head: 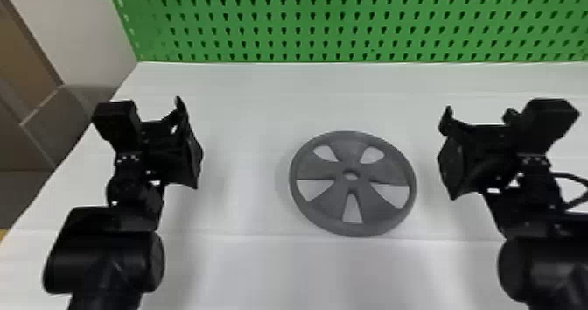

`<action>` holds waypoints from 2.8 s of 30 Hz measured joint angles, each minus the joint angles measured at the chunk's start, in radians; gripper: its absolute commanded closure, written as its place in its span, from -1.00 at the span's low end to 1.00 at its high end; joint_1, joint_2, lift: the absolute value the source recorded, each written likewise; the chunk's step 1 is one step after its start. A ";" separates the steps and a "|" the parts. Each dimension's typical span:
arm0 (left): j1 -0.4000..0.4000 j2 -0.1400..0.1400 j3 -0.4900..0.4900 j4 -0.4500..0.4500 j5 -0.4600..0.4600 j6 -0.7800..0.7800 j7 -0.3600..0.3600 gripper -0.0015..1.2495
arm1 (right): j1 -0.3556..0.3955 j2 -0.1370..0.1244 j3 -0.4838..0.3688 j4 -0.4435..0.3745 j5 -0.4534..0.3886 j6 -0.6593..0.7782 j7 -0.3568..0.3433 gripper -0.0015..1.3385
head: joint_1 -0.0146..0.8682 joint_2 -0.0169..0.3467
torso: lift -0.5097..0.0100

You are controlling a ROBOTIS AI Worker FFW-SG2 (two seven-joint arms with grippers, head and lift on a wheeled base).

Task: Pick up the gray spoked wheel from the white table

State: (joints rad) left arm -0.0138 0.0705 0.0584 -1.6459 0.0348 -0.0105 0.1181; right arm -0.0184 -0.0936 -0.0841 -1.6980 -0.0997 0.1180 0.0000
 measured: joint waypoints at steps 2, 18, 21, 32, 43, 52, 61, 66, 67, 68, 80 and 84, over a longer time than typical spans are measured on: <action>0.000 0.000 0.001 0.000 0.000 0.000 0.000 -0.40 | 0.000 0.000 0.001 0.000 0.000 0.002 0.000 -0.84 | 0.80 -0.43 | 0.60; 0.000 0.000 0.002 0.000 0.000 0.001 0.000 -0.40 | -0.002 0.001 0.004 0.000 -0.002 0.020 0.000 -0.84 | 0.80 -0.43 | 0.60; 0.000 0.000 0.002 0.000 0.000 0.001 0.000 -0.40 | -0.004 0.000 0.006 0.000 -0.004 0.028 0.000 -0.84 | 0.80 -0.43 | 0.60; 0.001 0.000 0.003 0.000 0.005 0.002 0.000 -0.40 | -0.037 -0.004 0.016 -0.037 0.005 0.152 0.002 -0.84 | 0.80 -0.43 | 0.60; 0.002 0.000 0.003 0.000 0.011 0.003 0.000 -0.40 | -0.089 0.019 0.028 -0.072 0.174 0.210 0.006 -0.84 | 0.80 -0.43 | 0.60; 0.003 0.000 0.002 0.000 0.011 0.003 0.000 -0.36 | -0.137 0.034 0.044 -0.126 0.268 0.386 0.006 -0.84 | 0.80 -0.43 | 0.60; 0.003 0.000 0.002 0.000 0.010 0.001 0.000 -0.21 | -0.172 0.047 0.011 -0.153 0.233 0.457 0.013 -0.84 | 0.80 -0.43 | 0.60; -0.001 0.000 0.000 0.000 0.008 0.001 0.000 -0.22 | -0.185 0.050 -0.006 -0.174 0.257 0.461 0.013 -0.84 | 0.80 -0.43 | 0.60; -0.001 0.000 0.001 0.000 0.008 0.001 0.000 -0.22 | -0.188 0.052 -0.009 -0.177 0.260 0.466 0.013 -0.84 | 0.80 -0.43 | 0.60; -0.001 0.001 0.001 0.000 0.008 0.001 0.000 -0.22 | -0.191 0.054 -0.014 -0.178 0.254 0.471 0.012 -0.84 | 0.80 -0.43 | 0.60; 0.000 0.002 0.006 -0.001 0.008 0.003 -0.001 -0.23 | -0.310 -0.008 0.025 -0.183 0.141 0.753 0.009 -0.84 | 0.80 -0.43 | 0.60; -0.001 0.002 0.004 -0.001 0.008 0.003 -0.001 -0.24 | -0.372 -0.043 0.041 -0.168 0.087 0.875 0.009 -0.84 | 0.80 -0.43 | 0.60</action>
State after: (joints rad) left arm -0.0148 0.0721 0.0629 -1.6474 0.0429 -0.0077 0.1168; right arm -0.3907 -0.1369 -0.0432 -1.8663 -0.0128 0.9926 0.0092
